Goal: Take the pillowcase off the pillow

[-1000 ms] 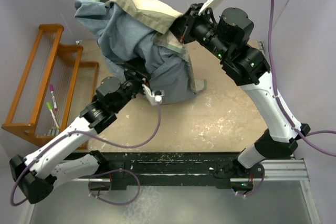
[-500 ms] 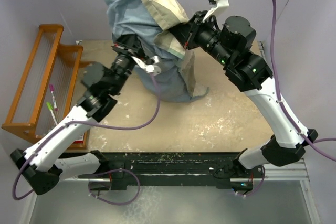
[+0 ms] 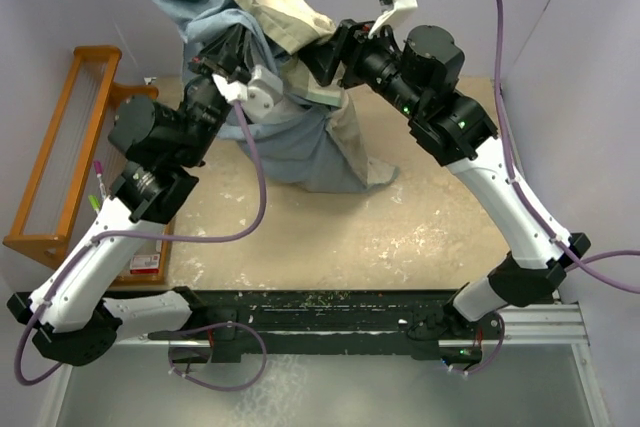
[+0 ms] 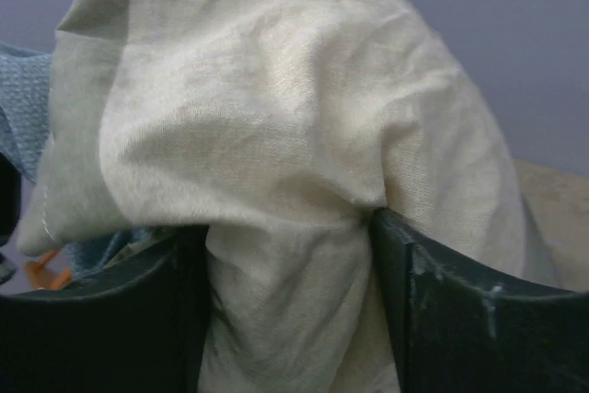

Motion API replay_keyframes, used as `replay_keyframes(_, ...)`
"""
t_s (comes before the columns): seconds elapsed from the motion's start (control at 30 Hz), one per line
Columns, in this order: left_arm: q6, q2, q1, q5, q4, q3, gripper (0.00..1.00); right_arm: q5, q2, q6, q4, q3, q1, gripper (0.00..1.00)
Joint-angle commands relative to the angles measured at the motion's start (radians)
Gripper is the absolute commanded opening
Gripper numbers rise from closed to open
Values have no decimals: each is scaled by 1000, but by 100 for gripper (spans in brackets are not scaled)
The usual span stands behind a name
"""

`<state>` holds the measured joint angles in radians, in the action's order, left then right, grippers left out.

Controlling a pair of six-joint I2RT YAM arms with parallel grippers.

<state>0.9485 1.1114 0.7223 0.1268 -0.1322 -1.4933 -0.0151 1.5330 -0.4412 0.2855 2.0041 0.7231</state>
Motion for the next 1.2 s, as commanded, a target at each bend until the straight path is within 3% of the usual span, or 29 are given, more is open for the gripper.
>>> replay_keyframes(0.0, -136, 78, 2, 27, 147, -211, 16, -132, -56, 80, -131, -6, -11, 73)
replay_keyframes(0.2, -326, 274, 5, 60, 452, -540, 5, -259, -316, 136, -307, -283, -3, 79)
replay_keyframes(0.43, -307, 360, 66, 180, 456, -606, 0, -367, -472, 203, -297, -458, 110, 85)
replay_keyframes(0.6, -231, 362, 130, 293, 390, -560, 0, -374, -433, 250, -368, -501, 319, 82)
replay_keyframes(0.7, -224, 370, 148, 317, 393, -573, 0, -235, -369, 288, -433, -505, 407, 77)
replay_keyframes(0.8, -230, 376, 158, 322, 412, -604, 0, -272, -268, 299, -353, -429, 447, 78)
replay_keyframes(0.97, -235, 371, 161, 333, 451, -679, 0, -308, -241, 223, -318, -485, 412, 78)
replay_keyframes(1.1, -233, 354, 165, 335, 487, -718, 0, -212, -277, 57, -304, -551, 180, 74)
replay_keyframes(1.17, -250, 343, 168, 335, 521, -739, 0, -199, -316, 49, -361, -595, 103, 74)
